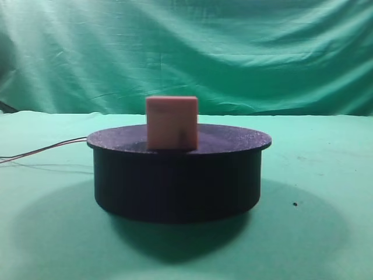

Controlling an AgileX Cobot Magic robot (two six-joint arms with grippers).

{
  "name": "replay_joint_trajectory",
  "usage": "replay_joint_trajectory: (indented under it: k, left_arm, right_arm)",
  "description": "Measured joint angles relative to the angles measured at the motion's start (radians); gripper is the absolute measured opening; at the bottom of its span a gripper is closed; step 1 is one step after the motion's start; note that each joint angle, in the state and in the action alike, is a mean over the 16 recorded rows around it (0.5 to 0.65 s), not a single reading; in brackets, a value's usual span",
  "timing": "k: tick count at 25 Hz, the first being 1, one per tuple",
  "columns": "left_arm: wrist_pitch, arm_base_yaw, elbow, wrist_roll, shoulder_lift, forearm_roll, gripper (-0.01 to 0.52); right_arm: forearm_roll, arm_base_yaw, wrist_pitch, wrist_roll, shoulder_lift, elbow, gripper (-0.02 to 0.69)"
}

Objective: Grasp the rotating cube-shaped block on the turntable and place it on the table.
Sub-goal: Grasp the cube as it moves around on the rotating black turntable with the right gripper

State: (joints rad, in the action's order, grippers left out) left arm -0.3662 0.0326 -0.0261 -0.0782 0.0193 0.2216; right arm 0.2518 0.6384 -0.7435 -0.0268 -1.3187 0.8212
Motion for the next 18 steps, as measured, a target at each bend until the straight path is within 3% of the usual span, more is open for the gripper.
replay_joint_trajectory:
  k: [7, 11, 15, 18]
  left_arm:
    - [0.000, 0.000, 0.000, 0.000, 0.000, 0.000, 0.000]
    - [0.000, 0.000, 0.000, 0.000, 0.000, 0.000, 0.000]
    - [0.000, 0.000, 0.000, 0.000, 0.000, 0.000, 0.000]
    - [0.000, 0.000, 0.000, 0.000, 0.000, 0.000, 0.000]
  right_arm:
    - [0.018, 0.050, -0.098, 0.037, -0.143, 0.152, 0.480]
    - [0.030, 0.055, -0.124, 0.055, -0.199, 0.193, 0.588]
    - [0.038, 0.055, -0.118, 0.068, -0.245, 0.209, 0.597]
    - [0.035, 0.055, -0.103, 0.070, -0.276, 0.211, 0.539]
